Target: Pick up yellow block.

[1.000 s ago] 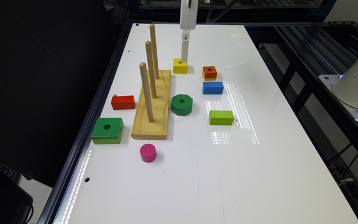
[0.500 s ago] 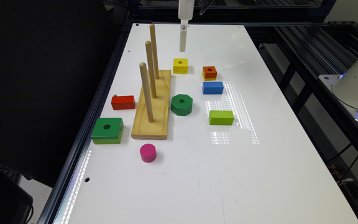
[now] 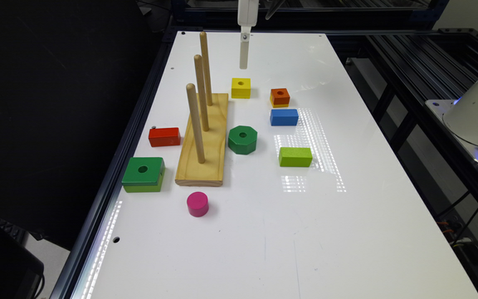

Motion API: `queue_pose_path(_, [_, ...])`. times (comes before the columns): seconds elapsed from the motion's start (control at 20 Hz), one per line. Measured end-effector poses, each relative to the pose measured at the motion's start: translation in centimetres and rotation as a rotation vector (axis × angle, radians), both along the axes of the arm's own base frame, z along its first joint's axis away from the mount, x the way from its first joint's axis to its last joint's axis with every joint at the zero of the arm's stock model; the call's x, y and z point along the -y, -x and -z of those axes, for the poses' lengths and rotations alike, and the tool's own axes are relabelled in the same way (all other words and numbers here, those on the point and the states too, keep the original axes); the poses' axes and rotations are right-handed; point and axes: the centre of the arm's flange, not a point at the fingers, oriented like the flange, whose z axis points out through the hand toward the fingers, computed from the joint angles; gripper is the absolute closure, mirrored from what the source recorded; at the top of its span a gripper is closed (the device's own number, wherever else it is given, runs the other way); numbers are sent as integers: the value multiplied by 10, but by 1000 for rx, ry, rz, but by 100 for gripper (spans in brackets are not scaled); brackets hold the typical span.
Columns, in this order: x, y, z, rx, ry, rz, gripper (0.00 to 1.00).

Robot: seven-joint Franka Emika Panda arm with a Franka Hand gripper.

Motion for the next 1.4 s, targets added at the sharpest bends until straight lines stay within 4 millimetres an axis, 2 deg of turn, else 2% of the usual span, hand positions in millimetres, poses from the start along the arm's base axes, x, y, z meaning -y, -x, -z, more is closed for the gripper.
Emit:
queue_pose_path(0.15, [0, 0, 2, -4, -1, 0, 0])
queue_pose_path(0.5, [1, -1, 25, -19, -8, 1, 0])
queue_pose_path(0.9, [2, -4, 28, -20, -9, 0, 0])
queue_pose_path(1.2, [1, -5, 47, -26, -13, 0, 0])
queue_pose_path(1.4, [2, -6, 47, -24, -12, 0, 0])
